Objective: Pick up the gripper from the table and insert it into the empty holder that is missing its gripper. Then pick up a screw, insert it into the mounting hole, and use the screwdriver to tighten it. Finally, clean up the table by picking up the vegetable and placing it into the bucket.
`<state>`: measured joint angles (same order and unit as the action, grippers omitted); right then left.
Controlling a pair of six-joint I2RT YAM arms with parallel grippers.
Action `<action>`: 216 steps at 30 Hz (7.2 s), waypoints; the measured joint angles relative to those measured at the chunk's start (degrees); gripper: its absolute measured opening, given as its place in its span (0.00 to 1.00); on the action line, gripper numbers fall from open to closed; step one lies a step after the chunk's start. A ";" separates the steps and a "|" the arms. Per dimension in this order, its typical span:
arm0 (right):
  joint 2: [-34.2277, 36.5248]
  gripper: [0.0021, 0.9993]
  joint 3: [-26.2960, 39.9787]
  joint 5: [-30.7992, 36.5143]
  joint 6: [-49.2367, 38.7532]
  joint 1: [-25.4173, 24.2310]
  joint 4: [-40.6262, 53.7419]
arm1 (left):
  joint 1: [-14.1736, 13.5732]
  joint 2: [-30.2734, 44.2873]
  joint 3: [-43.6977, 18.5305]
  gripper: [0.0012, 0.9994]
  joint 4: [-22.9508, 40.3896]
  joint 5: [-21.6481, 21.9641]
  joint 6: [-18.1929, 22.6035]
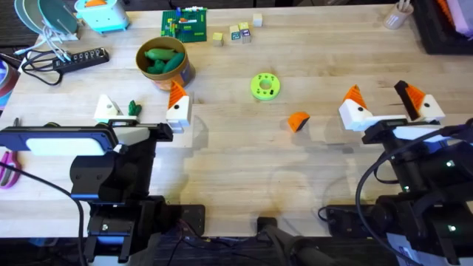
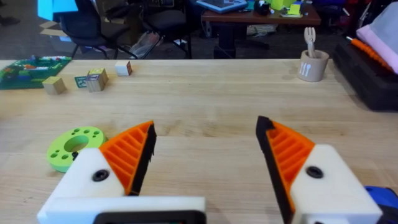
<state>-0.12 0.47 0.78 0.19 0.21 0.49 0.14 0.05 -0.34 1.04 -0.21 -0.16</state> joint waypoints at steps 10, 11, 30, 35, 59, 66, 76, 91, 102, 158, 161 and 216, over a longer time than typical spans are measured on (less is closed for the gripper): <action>0.02 0.99 0.02 0.24 -0.23 0.00 0.37 | 0.00 0.00 0.00 0.99 -2.32 -0.82 0.17; 0.02 0.99 0.02 0.72 -0.65 0.00 0.39 | 0.00 0.00 -0.02 0.99 -2.08 -1.04 0.13; 24.72 0.99 34.20 -0.46 -3.06 0.00 39.22 | 3.18 32.08 -45.33 0.99 46.07 1.82 -6.10; 35.28 0.99 42.91 -0.46 -3.07 0.00 41.97 | 3.54 45.48 -52.79 0.99 47.64 1.75 -6.10; 41.09 0.99 44.09 -0.46 -3.21 0.00 42.19 | 16.53 68.24 -53.94 0.01 56.24 0.85 -14.01; 41.11 0.99 44.09 -0.45 -3.21 0.00 42.12 | 3.97 61.62 -56.38 0.71 56.19 -0.85 -13.76; 41.09 0.99 44.09 -0.46 -3.21 0.00 42.12 | -21.60 51.14 -58.66 0.99 45.93 -2.70 -13.99; 41.10 0.99 44.09 -0.45 -3.21 0.00 42.10 | -33.22 54.77 -58.75 0.99 31.29 -3.21 -14.43; 41.11 0.99 44.09 -0.46 -3.21 0.00 42.10 | -33.24 56.95 -58.28 0.99 26.55 -2.59 -10.01; 41.11 0.99 44.09 -0.46 -3.21 0.00 42.05 | -33.40 0.58 0.00 0.99 2.36 -15.02 -3.74; 41.09 0.99 44.09 -0.46 -3.21 0.00 42.05 | -33.40 0.58 0.00 0.99 2.36 -15.03 -3.76; 67.76 0.94 44.63 -12.61 6.03 21.00 37.69 | -33.40 0.59 0.00 0.99 2.36 -15.04 -3.75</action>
<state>67.64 45.10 -11.84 6.21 21.21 38.18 -33.26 0.64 -0.34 3.40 -15.25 -3.91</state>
